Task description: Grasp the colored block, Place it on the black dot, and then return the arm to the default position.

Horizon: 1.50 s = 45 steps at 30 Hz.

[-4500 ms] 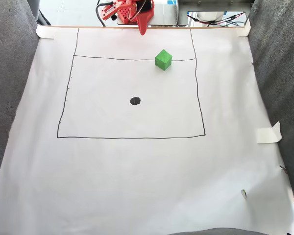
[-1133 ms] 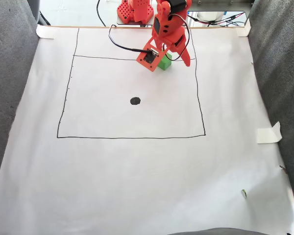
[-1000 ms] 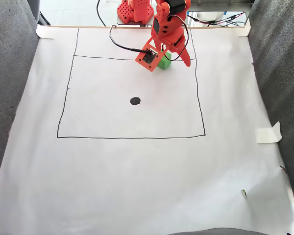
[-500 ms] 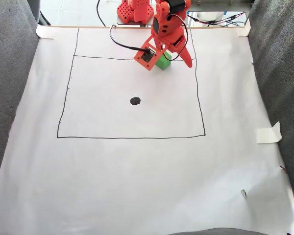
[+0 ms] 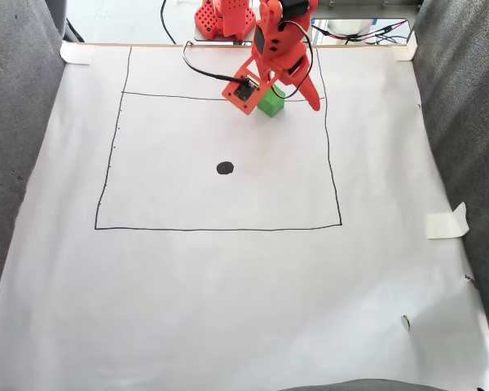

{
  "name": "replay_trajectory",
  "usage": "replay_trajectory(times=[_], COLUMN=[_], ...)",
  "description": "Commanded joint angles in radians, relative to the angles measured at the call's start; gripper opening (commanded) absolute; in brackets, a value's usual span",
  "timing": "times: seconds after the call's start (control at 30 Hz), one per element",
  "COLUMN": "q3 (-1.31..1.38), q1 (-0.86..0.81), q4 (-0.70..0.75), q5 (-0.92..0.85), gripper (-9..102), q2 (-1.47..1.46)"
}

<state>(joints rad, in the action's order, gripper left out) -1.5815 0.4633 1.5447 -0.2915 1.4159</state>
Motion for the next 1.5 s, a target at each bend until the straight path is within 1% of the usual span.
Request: replay_trajectory(times=[0.0,0.27,0.73,0.93,1.1,1.47], q3=[0.031,0.025,-0.117,-0.123,-0.166,-0.17], q1=[-0.014,-0.031,-0.051,-0.041,-0.034,-0.032], q4=[0.011,0.057,-0.089,-0.106,-0.149,-0.153], q5=[0.009,0.034,0.021,0.021,0.015,0.0], gripper=[60,59,59,59,59,57], q2=[0.063,0.058,0.012,-0.023,-0.018,-0.038])
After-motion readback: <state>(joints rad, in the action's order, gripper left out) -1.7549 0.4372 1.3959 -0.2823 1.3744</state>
